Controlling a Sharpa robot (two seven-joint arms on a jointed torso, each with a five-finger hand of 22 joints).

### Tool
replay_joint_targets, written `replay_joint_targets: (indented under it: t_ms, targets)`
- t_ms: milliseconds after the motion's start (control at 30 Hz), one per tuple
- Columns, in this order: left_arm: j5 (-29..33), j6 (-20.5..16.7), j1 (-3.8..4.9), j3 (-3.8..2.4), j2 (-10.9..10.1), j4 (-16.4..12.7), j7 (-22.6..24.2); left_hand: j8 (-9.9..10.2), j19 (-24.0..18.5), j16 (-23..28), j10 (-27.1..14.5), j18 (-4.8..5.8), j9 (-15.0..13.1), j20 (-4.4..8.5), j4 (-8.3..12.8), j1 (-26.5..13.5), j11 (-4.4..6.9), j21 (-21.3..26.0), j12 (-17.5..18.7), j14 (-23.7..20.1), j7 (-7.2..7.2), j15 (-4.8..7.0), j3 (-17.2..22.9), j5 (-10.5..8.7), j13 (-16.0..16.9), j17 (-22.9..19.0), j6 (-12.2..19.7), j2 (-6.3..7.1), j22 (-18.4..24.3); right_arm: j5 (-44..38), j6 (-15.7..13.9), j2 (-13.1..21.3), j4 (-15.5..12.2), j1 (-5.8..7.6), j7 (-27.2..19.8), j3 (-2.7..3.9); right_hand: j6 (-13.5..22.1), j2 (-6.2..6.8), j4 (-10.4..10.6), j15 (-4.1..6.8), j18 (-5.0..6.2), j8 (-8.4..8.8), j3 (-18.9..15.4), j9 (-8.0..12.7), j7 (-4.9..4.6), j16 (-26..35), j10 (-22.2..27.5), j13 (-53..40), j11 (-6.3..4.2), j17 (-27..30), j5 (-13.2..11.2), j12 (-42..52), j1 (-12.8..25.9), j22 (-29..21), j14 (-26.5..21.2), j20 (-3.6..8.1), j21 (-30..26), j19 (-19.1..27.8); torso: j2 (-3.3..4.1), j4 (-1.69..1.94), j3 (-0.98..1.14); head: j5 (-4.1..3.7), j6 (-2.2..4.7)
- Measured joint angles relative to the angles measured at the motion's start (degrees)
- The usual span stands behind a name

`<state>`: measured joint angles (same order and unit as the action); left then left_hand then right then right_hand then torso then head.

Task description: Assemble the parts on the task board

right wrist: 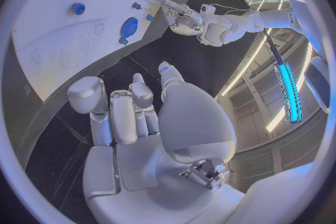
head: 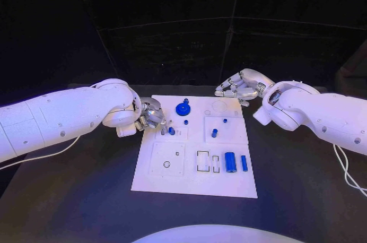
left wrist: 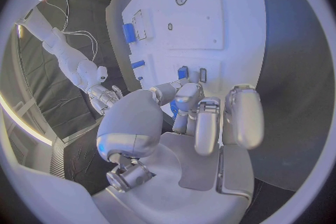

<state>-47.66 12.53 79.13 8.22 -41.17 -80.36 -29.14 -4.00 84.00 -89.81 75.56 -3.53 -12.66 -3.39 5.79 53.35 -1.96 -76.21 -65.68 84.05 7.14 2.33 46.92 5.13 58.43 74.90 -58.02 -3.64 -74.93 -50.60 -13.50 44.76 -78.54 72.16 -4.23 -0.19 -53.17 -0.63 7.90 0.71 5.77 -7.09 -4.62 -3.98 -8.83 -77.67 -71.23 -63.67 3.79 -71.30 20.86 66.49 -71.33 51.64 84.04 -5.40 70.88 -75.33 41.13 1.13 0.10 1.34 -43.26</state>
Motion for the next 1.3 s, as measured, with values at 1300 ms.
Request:
replay_joint_targets:
  t_ms: [1300]
  targets:
    - [0.0, -2.9, 0.33, -0.04, -0.7, 0.8, 2.2, -4.4, 0.0, 0.0, 0.7, 0.00, 0.1, -0.15, -6.6, -10.6, 0.80, -0.2, -0.7, 0.0, -1.25, 0.26, -15.4, -1.12, -0.4, 0.0, -4.3, 10.30, 0.0, 0.0, 0.1, -0.4, 0.6, 0.00, 0.0, -0.01, 0.0, -0.23, 0.0, 0.00, 0.00, 0.00, 0.0, 0.0, 0.00, 0.0, 0.0, 0.0, 0.00, 0.0, 0.0, 0.0, -0.2, 0.0, 0.0, 0.00, 0.0, 0.0, -0.01, 0.00, -0.05, -0.24, 0.27]
